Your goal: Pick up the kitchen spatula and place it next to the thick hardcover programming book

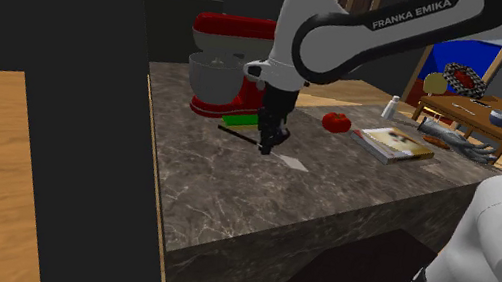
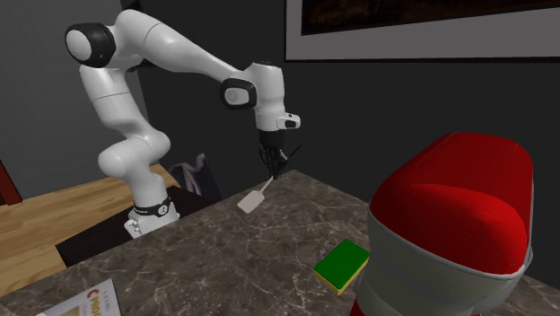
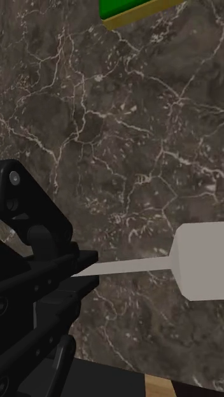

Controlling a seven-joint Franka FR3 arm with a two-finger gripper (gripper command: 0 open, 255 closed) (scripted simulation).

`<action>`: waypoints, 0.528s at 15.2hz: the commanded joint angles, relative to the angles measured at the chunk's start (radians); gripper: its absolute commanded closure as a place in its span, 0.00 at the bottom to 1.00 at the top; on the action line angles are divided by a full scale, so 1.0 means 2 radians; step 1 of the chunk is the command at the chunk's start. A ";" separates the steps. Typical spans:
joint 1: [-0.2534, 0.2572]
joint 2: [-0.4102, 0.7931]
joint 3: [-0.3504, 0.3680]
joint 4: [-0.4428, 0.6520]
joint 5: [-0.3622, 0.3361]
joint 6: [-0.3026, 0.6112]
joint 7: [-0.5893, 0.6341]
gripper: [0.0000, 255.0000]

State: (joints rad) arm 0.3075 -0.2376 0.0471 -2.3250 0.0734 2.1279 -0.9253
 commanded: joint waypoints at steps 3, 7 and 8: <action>-0.017 -0.047 -0.027 -0.046 -0.006 -0.003 -0.041 1.00; -0.038 -0.093 -0.056 -0.086 -0.019 -0.011 -0.082 1.00; -0.044 -0.103 -0.064 -0.095 -0.023 -0.014 -0.092 1.00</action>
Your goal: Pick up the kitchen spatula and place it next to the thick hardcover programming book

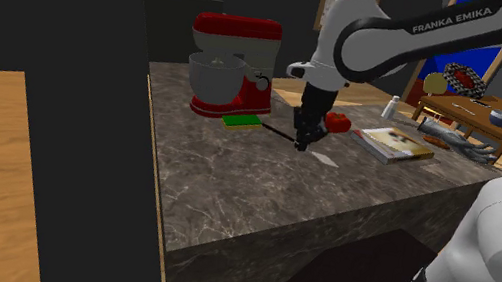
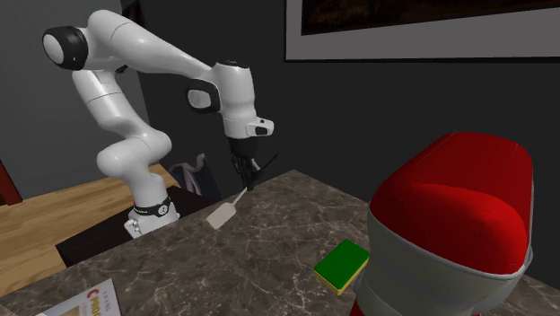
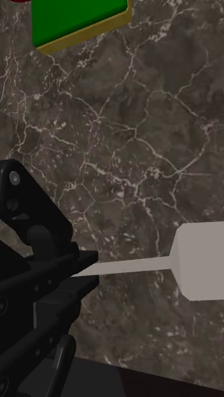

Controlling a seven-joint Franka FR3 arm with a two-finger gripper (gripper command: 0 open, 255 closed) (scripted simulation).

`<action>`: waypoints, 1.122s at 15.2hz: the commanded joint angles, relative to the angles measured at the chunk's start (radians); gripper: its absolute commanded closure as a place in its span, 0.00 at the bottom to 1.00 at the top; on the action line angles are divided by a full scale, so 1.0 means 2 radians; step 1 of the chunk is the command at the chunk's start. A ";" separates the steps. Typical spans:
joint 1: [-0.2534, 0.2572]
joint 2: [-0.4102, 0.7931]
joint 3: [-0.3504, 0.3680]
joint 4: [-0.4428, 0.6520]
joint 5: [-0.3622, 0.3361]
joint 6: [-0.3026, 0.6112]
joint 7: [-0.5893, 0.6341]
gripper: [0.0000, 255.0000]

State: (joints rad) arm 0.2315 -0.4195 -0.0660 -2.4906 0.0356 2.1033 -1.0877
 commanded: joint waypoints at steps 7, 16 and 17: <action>-0.051 -0.075 -0.068 -0.055 -0.043 -0.022 -0.087 1.00; -0.118 -0.112 -0.155 -0.066 -0.104 -0.047 -0.195 1.00; -0.124 -0.113 -0.165 -0.064 -0.110 -0.049 -0.208 1.00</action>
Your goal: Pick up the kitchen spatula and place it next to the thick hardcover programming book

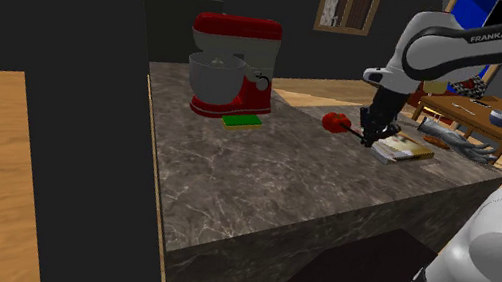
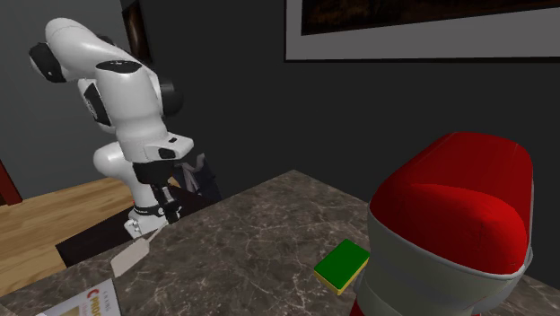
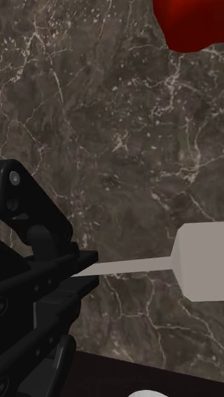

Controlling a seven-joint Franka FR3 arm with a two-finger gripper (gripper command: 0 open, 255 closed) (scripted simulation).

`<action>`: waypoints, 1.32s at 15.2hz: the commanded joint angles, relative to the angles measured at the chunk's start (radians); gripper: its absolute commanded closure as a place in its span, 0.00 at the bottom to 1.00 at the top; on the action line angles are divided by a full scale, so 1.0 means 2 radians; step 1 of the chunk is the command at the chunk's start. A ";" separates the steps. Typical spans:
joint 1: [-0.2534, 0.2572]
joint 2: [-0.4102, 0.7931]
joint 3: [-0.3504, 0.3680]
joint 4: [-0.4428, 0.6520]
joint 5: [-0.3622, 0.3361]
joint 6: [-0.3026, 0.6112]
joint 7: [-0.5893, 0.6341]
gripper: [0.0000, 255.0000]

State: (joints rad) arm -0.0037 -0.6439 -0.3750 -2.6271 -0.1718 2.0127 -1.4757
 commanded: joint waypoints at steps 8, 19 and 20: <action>-0.048 0.020 -0.097 0.042 -0.050 -0.013 -0.117 1.00; -0.051 0.114 -0.236 0.149 -0.053 -0.011 -0.274 1.00; -0.047 0.126 -0.251 0.162 -0.048 -0.010 -0.291 1.00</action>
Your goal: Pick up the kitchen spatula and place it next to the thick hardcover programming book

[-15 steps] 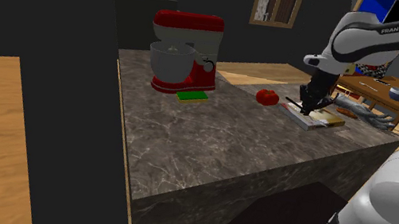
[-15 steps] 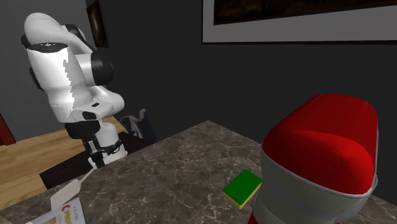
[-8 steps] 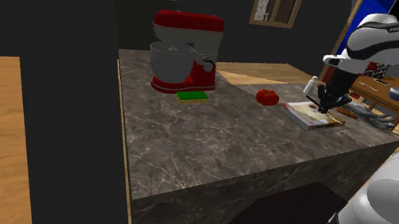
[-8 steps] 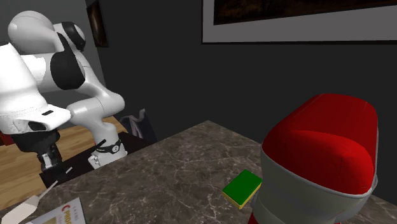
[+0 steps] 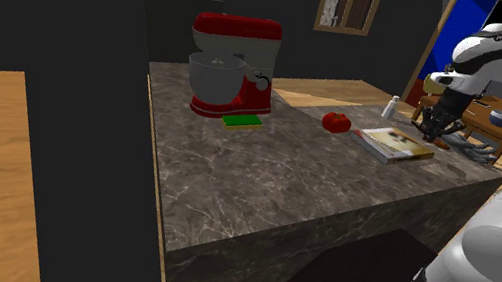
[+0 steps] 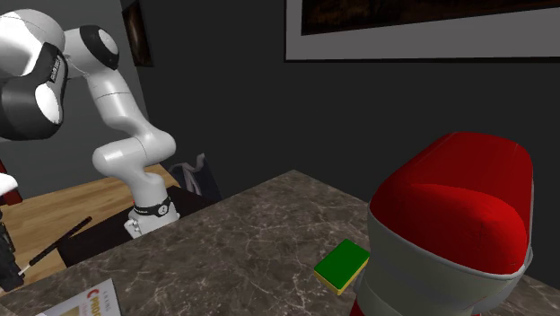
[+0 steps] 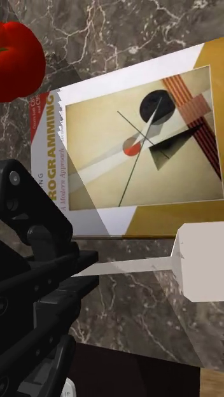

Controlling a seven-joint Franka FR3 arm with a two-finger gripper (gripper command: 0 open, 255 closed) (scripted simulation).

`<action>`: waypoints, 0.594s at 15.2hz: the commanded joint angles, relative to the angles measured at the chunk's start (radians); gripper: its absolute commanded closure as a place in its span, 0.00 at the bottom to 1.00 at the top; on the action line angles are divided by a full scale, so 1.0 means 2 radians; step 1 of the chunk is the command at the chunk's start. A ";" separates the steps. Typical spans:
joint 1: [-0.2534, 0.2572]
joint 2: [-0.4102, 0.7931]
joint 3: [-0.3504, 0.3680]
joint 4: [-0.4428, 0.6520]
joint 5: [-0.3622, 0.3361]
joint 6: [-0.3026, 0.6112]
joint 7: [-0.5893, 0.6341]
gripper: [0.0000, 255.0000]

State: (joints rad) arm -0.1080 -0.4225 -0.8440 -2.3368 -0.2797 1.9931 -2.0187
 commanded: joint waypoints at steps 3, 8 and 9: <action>0.020 0.060 -0.067 0.058 0.031 0.002 -0.073 1.00; 0.057 0.182 -0.173 0.136 0.134 0.000 -0.200 1.00; 0.056 0.224 -0.193 0.154 0.175 -0.005 -0.239 1.00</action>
State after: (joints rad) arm -0.0046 -0.0520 -1.1864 -2.0700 -0.0101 1.9947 -2.4189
